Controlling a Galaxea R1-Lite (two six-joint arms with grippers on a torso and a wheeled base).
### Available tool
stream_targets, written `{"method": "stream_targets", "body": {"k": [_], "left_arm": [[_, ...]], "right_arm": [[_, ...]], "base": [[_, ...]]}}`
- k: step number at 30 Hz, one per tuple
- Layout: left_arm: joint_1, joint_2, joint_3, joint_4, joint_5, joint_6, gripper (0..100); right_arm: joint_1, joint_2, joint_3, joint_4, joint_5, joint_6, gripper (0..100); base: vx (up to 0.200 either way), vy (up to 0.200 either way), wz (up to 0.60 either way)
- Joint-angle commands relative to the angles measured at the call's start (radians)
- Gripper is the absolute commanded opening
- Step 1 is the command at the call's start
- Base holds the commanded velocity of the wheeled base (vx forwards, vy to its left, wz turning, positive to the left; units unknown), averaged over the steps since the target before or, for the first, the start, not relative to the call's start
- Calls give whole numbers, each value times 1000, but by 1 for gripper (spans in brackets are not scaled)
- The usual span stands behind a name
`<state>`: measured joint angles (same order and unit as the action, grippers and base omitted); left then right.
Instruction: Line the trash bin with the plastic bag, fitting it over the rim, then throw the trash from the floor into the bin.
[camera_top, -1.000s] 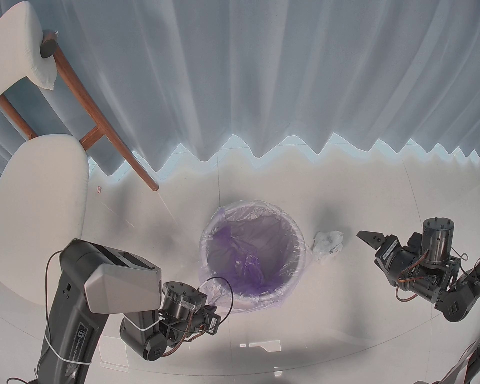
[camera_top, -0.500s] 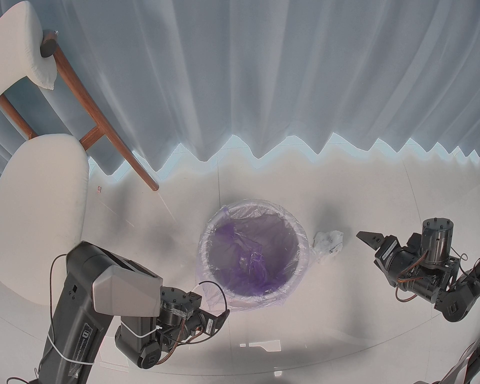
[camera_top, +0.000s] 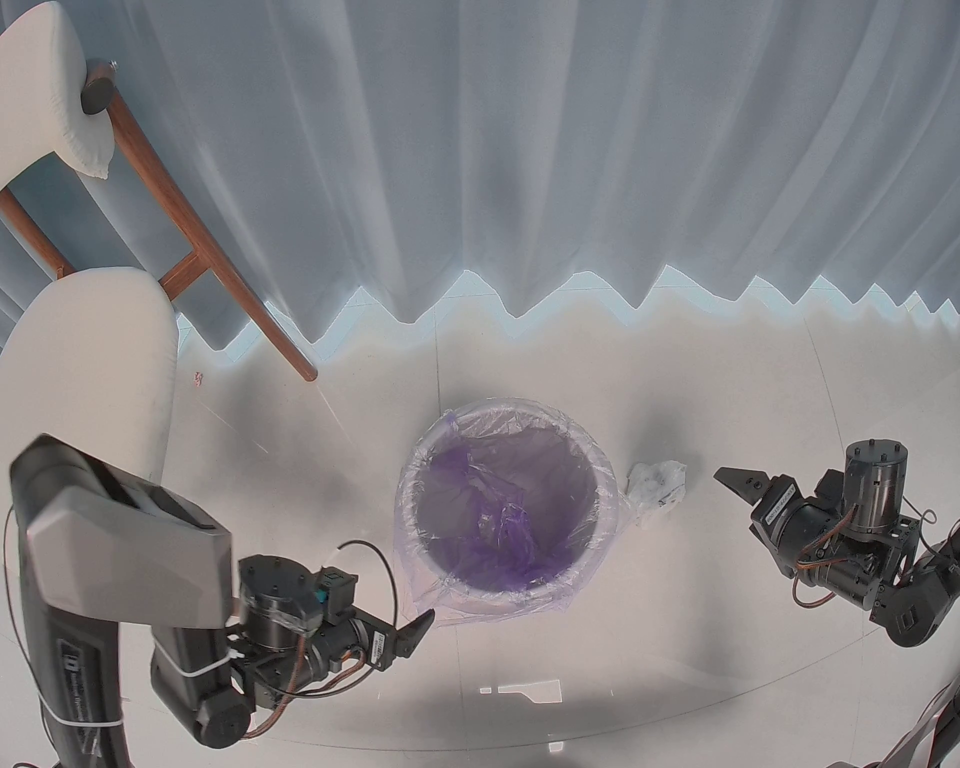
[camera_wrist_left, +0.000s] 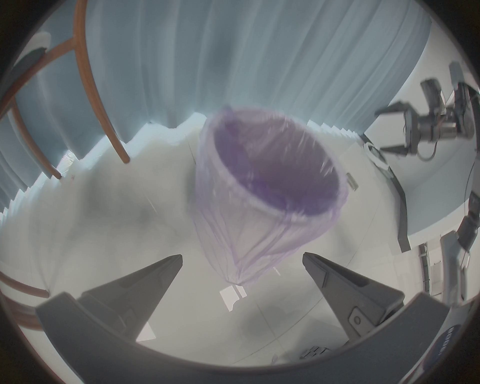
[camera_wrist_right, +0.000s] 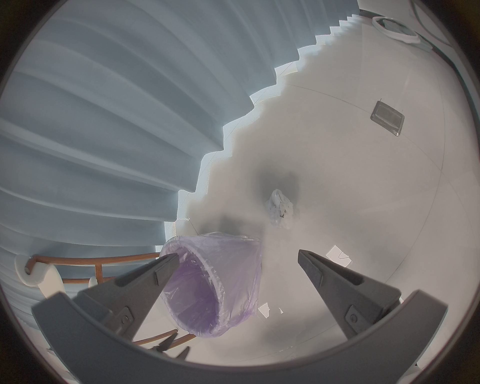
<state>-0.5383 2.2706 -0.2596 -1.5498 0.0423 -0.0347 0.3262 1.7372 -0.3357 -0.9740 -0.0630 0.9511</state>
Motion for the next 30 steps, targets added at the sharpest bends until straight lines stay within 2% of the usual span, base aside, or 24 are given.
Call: {"method": "stream_targets", "body": {"k": [1, 3, 4, 5, 6, 9, 10, 11, 14, 17, 19, 22, 28, 30], "left_arm": [[-8, -473, 226, -1, 2, -65, 100], [-19, -592, 260, 2, 2, -99, 100], [-23, -608, 260, 2, 5, -105, 100], [-46, -668, 260, 2, 10, -134, 100], [-69, -727, 260, 2, 17, -195, 100], [-89, -810, 260, 2, 67, -340, 100], [-89, -810, 260, 2, 67, -340, 100], [-94, -862, 260, 2, 108, -404, 100], [-91, -930, 260, 14, 168, -464, 100], [-81, -959, 260, 62, 217, -468, 100], [-78, -984, 260, 93, 249, -467, 100], [-55, -1010, 260, 86, 268, -467, 100], [-20, -1099, 260, 83, 245, -470, 100], [-6, -1148, 260, 69, 194, -467, 100]], "right_arm": [[2, -50, 41, 5, -5, 17, 100], [1, -93, -6, 28, 3, 104, 100], [1, -100, -17, 38, 6, 121, 100], [1, -125, -75, 113, 15, 169, 100], [1, -153, -166, 294, 37, 196, 100], [24, -177, -358, 675, 98, 195, 100], [24, -177, -358, 675, 98, 195, 100], [65, -168, -459, 838, 107, 187, 100], [120, -114, -523, 953, 104, 169, 100], [174, -30, -523, 959, 66, 153, 100], [229, 54, -536, 943, 3, 152, 100], [281, 134, -545, 888, -3, 150, 100], [301, 271, -597, 802, -40, 152, 100], [307, 321, -640, 796, -57, 160, 100]], "base": [[0, 0, 0], [0, 0, 0], [0, 0, 0], [0, 0, 0], [0, 0, 0], [0, 0, 0], [0, 0, 0], [0, 0, 0], [0, 0, 0], [0, 0, 0], [0, 0, 0], [0, 0, 0], [0, 0, 0], [0, 0, 0]]}}
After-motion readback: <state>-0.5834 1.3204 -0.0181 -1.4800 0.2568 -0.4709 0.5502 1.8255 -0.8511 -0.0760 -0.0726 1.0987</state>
